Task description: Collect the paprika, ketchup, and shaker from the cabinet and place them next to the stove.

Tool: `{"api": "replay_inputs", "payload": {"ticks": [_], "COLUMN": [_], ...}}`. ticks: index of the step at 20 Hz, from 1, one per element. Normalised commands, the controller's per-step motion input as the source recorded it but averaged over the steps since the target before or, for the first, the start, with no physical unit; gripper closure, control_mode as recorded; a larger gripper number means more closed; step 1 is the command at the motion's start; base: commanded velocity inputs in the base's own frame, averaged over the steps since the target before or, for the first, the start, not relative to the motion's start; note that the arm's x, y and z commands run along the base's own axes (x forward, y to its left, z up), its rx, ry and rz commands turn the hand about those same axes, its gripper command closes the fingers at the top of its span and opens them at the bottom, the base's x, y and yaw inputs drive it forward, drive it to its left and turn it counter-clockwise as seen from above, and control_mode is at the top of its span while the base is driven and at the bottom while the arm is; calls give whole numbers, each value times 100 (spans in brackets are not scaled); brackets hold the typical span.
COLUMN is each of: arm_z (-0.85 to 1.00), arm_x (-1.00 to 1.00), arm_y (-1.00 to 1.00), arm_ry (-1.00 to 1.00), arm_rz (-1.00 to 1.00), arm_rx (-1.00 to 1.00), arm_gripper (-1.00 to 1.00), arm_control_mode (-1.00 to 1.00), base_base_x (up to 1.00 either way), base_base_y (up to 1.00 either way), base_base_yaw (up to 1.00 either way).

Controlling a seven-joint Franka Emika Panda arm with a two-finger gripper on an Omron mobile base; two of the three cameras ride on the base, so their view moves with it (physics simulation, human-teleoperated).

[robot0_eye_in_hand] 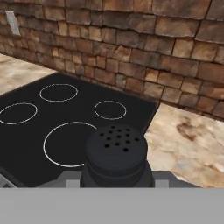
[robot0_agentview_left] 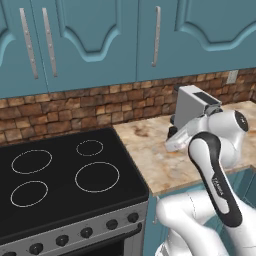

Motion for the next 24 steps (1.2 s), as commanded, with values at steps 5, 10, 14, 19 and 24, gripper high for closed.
{"api": "replay_inputs", "payload": {"ticks": [5, 10, 14, 19, 24], "arm_z": [-45, -38, -26, -20, -29], "arm_x": [80, 80, 71, 59, 54], "arm_y": [0, 0, 2, 13, 21], "arm_ry": [-4, 0, 0, 0, 0], "arm_rz": [21, 19, 15, 6, 6], "arm_rx": [4, 5, 4, 0, 0], "arm_gripper": [100, 100, 100, 100, 100], "arm_control_mode": [-100, -100, -100, -100, -100], "base_base_x": [0, 0, 0, 0, 0], "base_base_y": [0, 0, 0, 0, 0], "base_base_yaw": [0, 0, 0, 0, 0]}}
